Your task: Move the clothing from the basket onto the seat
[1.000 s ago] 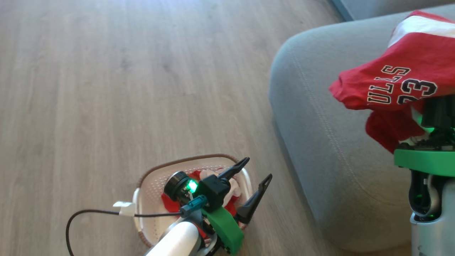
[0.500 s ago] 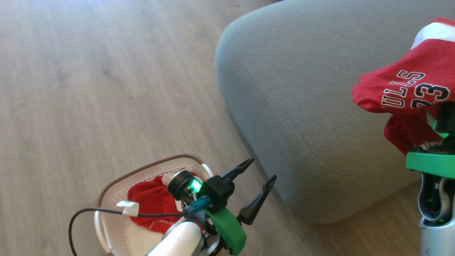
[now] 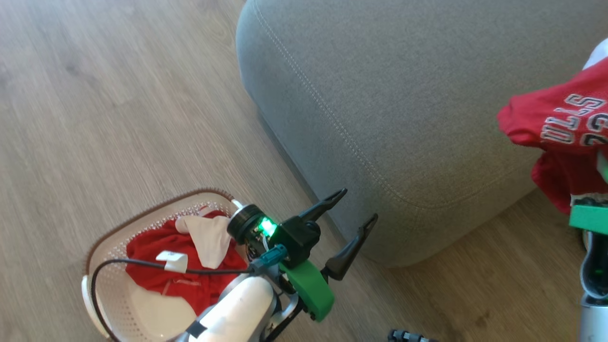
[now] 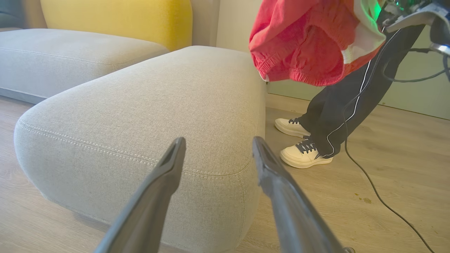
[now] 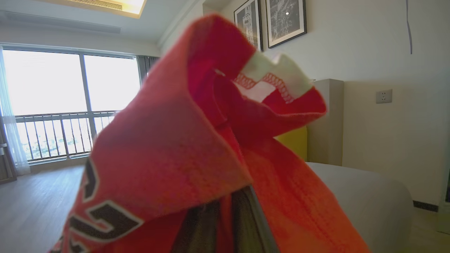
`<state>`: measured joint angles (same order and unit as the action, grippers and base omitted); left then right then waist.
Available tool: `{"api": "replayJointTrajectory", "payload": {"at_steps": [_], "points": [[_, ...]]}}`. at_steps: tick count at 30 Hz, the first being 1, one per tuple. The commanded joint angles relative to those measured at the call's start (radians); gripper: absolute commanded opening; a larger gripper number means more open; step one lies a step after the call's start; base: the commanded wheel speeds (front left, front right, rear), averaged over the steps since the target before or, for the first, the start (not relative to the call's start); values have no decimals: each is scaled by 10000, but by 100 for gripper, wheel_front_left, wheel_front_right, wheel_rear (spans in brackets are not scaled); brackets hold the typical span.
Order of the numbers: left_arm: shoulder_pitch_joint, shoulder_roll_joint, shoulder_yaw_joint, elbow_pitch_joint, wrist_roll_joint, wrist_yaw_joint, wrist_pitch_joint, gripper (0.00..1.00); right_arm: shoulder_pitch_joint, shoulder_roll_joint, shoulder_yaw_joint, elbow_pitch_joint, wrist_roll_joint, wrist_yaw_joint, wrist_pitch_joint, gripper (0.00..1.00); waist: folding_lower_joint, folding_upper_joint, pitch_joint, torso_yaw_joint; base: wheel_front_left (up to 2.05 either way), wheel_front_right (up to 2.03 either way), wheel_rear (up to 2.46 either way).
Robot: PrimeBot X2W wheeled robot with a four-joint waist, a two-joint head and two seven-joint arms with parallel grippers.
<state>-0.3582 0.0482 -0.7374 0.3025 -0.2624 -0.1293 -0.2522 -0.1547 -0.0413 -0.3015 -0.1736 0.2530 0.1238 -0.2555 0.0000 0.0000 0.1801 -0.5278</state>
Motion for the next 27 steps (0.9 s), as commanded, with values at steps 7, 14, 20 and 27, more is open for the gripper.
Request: {"api": "replayJointTrajectory", "payload": {"at_steps": [7, 14, 20, 27], "points": [[-723, 21, 77, -341, 122, -13, -95, 100, -841, -89, -643, 508, -410, 69, -63, 0, 0, 0, 576, 383, 0, 0, 0], [-1280, 151, 63, -407, 194, -13, -95, 100, -2382, -108, -1056, 1743, -1134, 69, -63, 0, 0, 0, 1597, 933, 0, 0, 0], [-1772, 414, 326, -536, 315, -13, -95, 100, -4271, -723, -846, 2682, -1342, 69, -63, 0, 0, 0, 2513, 1246, 0, 0, 0], [-2256, 626, 198, -864, 415, -13, -95, 100, -6206, -1583, -786, 4188, -1559, 69, -63, 0, 0, 0, 3287, 1680, 0, 0, 0]]}}
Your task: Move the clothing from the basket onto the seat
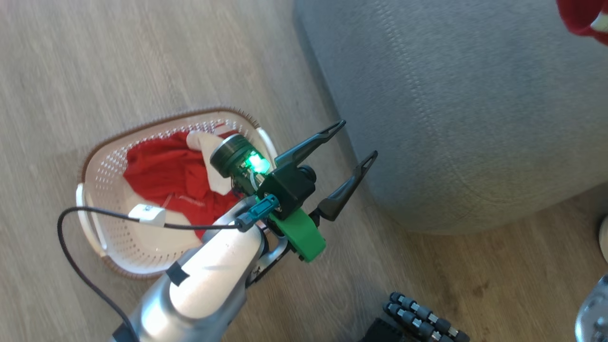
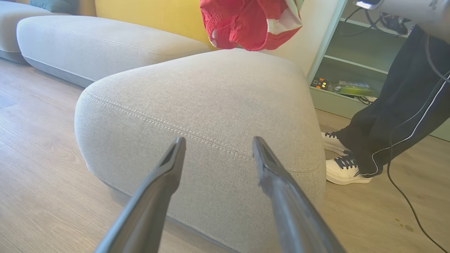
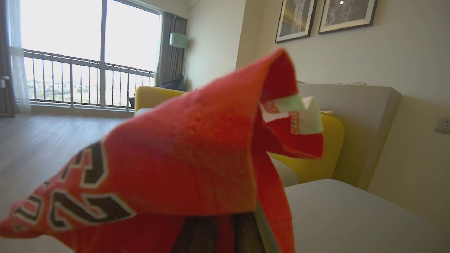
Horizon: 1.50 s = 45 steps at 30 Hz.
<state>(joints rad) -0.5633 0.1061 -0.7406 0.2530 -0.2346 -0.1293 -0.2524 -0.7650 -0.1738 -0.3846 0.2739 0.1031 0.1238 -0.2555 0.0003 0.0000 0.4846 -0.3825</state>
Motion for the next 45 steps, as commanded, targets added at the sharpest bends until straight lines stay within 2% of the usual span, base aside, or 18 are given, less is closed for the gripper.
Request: {"api": "replayJointTrajectory", "payload": {"at_steps": [1, 10, 15, 22, 30, 33, 36, 37, 38, 45], "points": [[-247, 80, 201, -412, 153, -13, -93, 100, -361, -387, -93, 66, -74, 69, -63, 0, -3, 0, 342, 296, 0, 0, 0], [-438, 386, 136, -593, 267, -13, -93, 100, -2503, -1508, -1253, 3290, -280, 69, -63, 0, -3, 0, 1089, 636, 0, 0, 0], [-415, 435, 269, -489, 312, -13, -93, 100, -3611, -2078, -1225, 5054, -512, 69, -63, 0, -3, 0, 1449, 820, 0, 0, 0], [-409, 409, 342, -550, 371, -13, -94, 100, -4368, -2257, -1106, 5564, -703, 69, -63, 0, -3, 0, 1709, 1002, 0, 0, 0], [-486, 323, 534, -526, 494, -13, -94, 100, -4119, -2164, -1294, 6075, -1453, 69, -63, 0, -3, 0, 1891, 1167, 0, 0, 0], [-468, 334, 518, -521, 518, -13, -94, 100, -3971, -2127, -1367, 6630, -1771, 69, -63, 0, -3, 0, 1907, 1168, 0, 0, 0], [-411, 343, 572, -505, 508, -13, -94, 100, -3864, -2140, -1339, 7785, -2263, 69, -54, 1, -3, 0, 1860, 1136, 0, 0, 0], [-390, 343, 593, -499, 510, -13, -94, 100, -3895, -2181, -1372, 8124, -2385, 69, -44, 41, -3, 0, 1850, 1122, 0, 0, 0], [-370, 341, 605, -493, 513, -13, -94, 100, -3952, -2221, -1449, 8375, -2458, 69, -39, 100, -3, 0, 1837, 1113, 0, 0, 0], [-252, 288, 658, -441, 428, -13, -94, 100, -4218, -2460, -1664, 9288, -2882, 69, -42, 100, -3, 0, 1589, 1009, 0, 0, 0]]}}
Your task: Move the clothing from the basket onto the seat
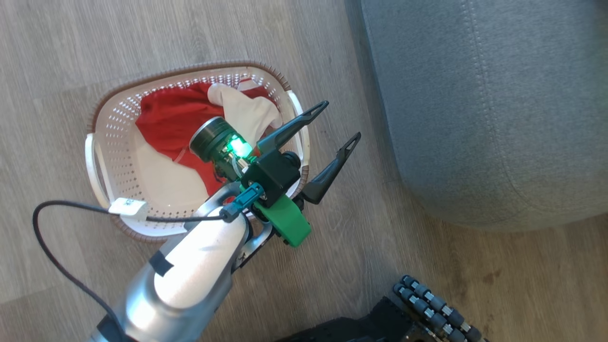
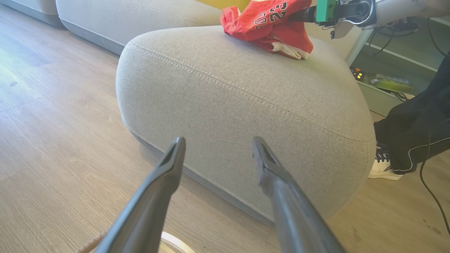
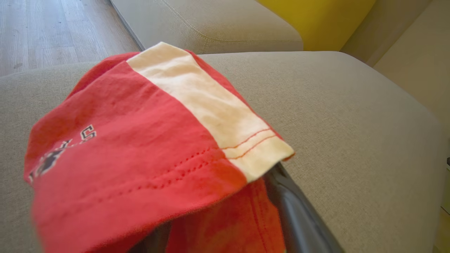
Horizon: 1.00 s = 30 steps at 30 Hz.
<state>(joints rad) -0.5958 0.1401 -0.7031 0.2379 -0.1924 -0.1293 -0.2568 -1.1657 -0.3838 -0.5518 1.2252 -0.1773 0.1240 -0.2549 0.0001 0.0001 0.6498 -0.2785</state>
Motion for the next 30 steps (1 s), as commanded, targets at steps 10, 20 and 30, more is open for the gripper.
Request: {"api": "replayJointTrajectory", "payload": {"at_steps": [10, 20, 30], "points": [[371, -298, 206, -185, -242, -13, -49, 100, -71, -428, 438, 418, -385, 67, 380, 100, -1, -1, -1170, -146, 0, 0, 0], [970, -589, 294, -177, -389, -13, -49, 100, 169, -422, 1315, 549, -234, 67, 208, 100, -1, -1, -2771, -230, 0, 0, 0], [2020, -847, 964, -429, -748, -13, -49, 100, 115, -225, 2370, -805, 796, 67, -59, 100, -1, -1, -4625, 356, 0, 0, 0]]}}
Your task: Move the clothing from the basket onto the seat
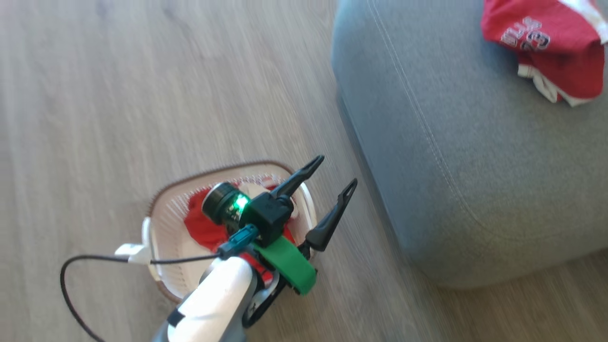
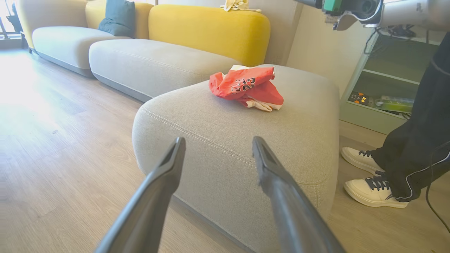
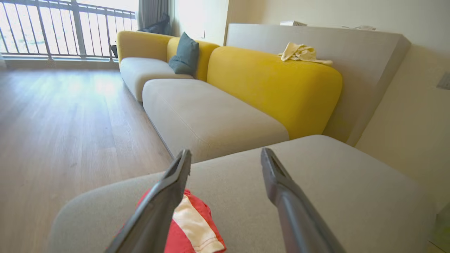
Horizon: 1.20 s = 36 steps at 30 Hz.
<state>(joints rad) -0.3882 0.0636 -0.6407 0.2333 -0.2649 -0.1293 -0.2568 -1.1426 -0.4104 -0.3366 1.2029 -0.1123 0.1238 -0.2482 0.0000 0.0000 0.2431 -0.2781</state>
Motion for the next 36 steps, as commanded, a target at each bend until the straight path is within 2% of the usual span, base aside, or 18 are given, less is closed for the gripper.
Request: {"api": "replayJointTrajectory", "payload": {"at_steps": [1, 8, 12, 15, 18, 24, 31, 36], "points": [[28, -93, 392, -399, -16, -13, -49, 100, 55, 144, 435, -1037, 372, 69, -128, 100, 0, 0, -713, 465, 0, 0, 0], [715, -127, 1377, -605, -447, -12, -49, 100, 2179, 827, 1906, -4088, 3047, 69, -133, 100, 0, 0, -1662, 1173, 0, 0, 0], [1168, -130, 2158, -808, -837, 55, -49, 100, 3442, 811, 2836, -5546, 3997, 69, -134, 100, 0, 0, -2122, 1604, 0, 0, 0], [1443, -131, 2556, -919, -863, 126, -49, 100, 4331, 835, 3068, -6539, 4563, 69, -134, 100, 0, 0, -2355, 1970, 0, 0, 0], [1661, -132, 2967, -986, -872, 273, -49, 100, 5245, 898, 3127, -7509, 4741, 69, -134, 100, 0, 0, -2530, 2389, 0, 0, 0], [2202, -132, 3834, -1287, -920, 793, -49, 100, 6976, 1527, 3316, -8992, 4846, 69, -135, 100, 0, 0, -2782, 3062, 0, 0, 0], [2742, -133, 4498, -1536, -598, 1155, -49, 100, 8465, 2313, 3769, -9931, 4528, 69, -135, 100, 0, 0, -2898, 3474, 0, 0, 0], [3026, -133, 4405, -1355, -204, 1129, -49, 100, 9577, 3069, 3945, -10162, 4646, 69, -135, 100, 0, 0, -2966, 3587, 0, 0, 0]]}}
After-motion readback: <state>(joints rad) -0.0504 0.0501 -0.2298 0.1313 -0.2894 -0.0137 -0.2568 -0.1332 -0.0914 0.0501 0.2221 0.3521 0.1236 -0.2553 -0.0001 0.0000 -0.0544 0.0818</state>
